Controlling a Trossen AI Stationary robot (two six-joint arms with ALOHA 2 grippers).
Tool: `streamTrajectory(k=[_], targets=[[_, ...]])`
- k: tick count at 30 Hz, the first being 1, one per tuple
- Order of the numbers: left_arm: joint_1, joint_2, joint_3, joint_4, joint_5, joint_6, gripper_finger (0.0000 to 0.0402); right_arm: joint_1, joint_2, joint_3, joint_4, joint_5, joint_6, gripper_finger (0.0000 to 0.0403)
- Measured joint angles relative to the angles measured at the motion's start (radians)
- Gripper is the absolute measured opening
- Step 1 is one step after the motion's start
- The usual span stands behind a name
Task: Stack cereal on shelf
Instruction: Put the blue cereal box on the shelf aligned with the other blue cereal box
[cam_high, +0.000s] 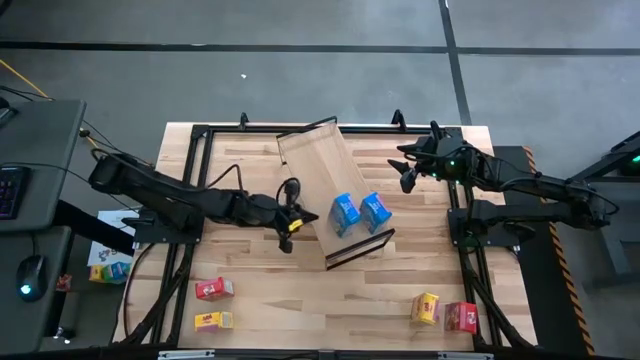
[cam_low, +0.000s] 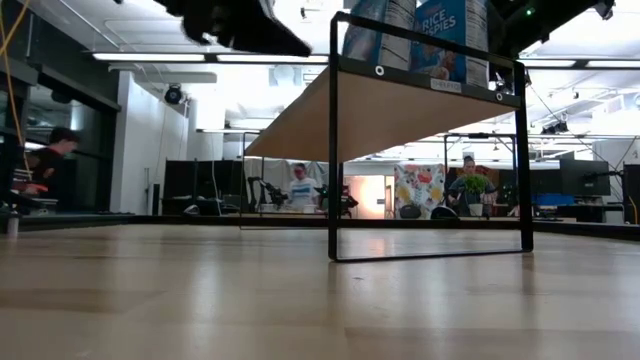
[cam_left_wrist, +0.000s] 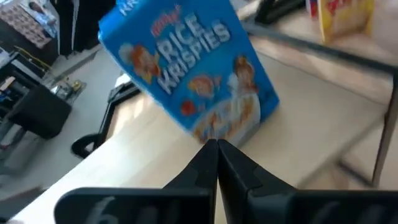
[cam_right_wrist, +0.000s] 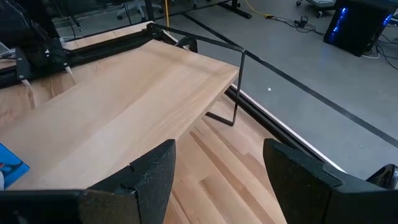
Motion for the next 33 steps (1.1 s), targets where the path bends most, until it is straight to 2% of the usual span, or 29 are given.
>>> streamTrajectory(k=[4, 9, 14, 22, 33], targets=[[0.010, 0.029, -0.008, 0.045, 0.022, -0.087, 0.0000, 0.000, 0.000, 0.000, 0.000, 0.000, 0.000, 0.0236], [0.029, 0.078, -0.011, 0.048, -0.008, -0.156, 0.0000, 0.000, 0.000, 0.000, 0.002, 0.000, 0.000, 0.0236], [0.058, 0.116, -0.010, 0.103, -0.049, -0.152, 0.0000, 0.000, 0.000, 0.000, 0.001, 0.000, 0.008, 0.0236], [0.082, 0.127, -0.010, 0.105, -0.009, -0.182, 0.0000, 0.000, 0.000, 0.000, 0.000, 0.000, 0.007, 0.0236], [0.082, 0.152, -0.007, 0.153, -0.004, -0.204, 0.0000, 0.000, 0.000, 0.000, 0.001, 0.000, 0.008, 0.0236]])
